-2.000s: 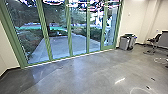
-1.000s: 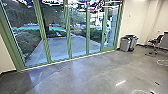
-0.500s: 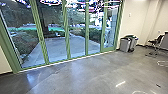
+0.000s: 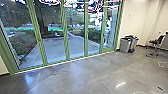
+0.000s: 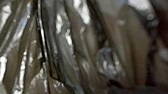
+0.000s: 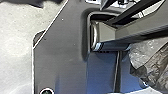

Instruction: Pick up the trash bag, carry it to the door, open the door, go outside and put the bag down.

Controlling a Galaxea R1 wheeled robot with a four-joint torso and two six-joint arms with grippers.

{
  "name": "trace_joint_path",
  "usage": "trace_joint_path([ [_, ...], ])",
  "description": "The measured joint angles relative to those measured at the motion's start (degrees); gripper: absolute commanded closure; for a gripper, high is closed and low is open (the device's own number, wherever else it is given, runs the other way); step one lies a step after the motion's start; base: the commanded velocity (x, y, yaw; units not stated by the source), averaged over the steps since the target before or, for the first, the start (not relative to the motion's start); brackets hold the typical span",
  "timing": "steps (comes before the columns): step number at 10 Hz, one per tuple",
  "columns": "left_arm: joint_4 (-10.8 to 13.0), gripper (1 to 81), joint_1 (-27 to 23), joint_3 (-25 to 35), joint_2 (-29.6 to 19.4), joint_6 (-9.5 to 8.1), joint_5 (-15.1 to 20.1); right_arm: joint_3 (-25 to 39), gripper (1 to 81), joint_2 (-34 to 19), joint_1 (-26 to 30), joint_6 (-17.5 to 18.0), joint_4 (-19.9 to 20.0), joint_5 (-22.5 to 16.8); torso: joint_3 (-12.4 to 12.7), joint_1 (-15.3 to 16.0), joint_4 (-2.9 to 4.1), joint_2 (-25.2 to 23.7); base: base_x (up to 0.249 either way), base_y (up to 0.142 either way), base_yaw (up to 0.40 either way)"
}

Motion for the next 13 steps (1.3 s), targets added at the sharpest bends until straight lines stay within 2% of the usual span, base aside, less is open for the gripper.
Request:
trace_joint_path([
  [10,0.0,81.1,0.0,0.1,0.0,0.0,0.0,-0.1,1.0,0.0,-0.2,0.0,0.0,0.0,0.0,0.0,0.0,0.0,0.158,0.0,0.0],
  [13,0.0,81.1,0.1,0.1,-0.1,0.0,0.0,-0.1,1.0,0.3,-0.3,0.0,0.0,0.0,0.0,0.0,-0.02,0.0,0.158,-0.064,0.0],
])
